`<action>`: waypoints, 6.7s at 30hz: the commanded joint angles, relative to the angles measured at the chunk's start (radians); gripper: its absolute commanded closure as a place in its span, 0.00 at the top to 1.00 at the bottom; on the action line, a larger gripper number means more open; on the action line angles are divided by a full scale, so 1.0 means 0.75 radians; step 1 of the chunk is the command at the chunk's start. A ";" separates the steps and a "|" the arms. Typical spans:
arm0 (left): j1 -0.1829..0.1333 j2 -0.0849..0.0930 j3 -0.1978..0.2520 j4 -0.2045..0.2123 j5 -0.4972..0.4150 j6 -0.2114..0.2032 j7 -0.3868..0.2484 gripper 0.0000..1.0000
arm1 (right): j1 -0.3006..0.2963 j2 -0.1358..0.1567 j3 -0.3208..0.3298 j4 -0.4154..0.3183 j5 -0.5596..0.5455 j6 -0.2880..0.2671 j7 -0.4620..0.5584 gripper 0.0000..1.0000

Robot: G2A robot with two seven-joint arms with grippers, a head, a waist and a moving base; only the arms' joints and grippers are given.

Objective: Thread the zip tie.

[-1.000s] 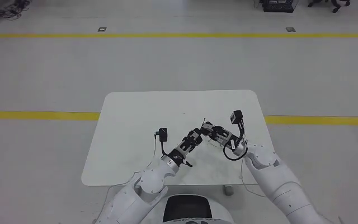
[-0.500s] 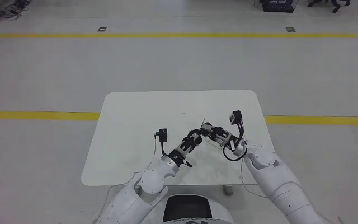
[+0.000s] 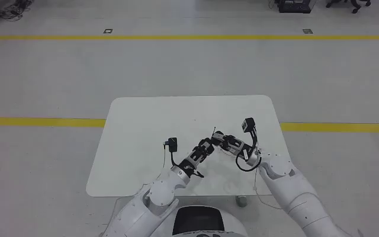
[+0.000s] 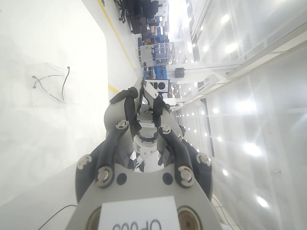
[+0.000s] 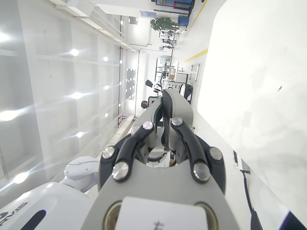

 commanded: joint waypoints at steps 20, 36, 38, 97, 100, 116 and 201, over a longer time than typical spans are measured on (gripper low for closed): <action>0.007 -0.003 -0.007 0.004 0.002 0.000 0.004 0.00 | -0.005 -0.003 0.024 0.015 -0.001 0.006 0.032 1.00; 0.031 0.050 -0.117 -0.046 -0.003 -0.003 -0.376 0.00 | 0.014 0.024 0.107 0.075 0.011 0.061 0.212 1.00; 0.031 0.050 -0.117 -0.046 -0.003 -0.003 -0.376 0.00 | 0.014 0.024 0.107 0.075 0.011 0.061 0.212 1.00; -0.086 0.134 -0.194 0.160 -0.266 -0.106 -1.065 0.00 | 0.250 0.115 -0.094 0.395 0.341 0.066 0.883 1.00; -0.087 0.133 -0.185 0.159 -0.291 -0.099 -1.061 0.00 | 0.242 0.114 -0.092 0.388 0.344 0.075 0.850 1.00; -0.134 0.148 -0.192 0.224 -0.456 -0.156 -1.229 0.00 | 0.268 0.162 -0.203 0.377 0.427 0.025 0.883 1.00; -0.237 0.192 -0.053 0.304 -0.595 -0.078 -1.244 1.00 | 0.343 0.267 -0.419 0.357 0.601 0.000 0.883 0.00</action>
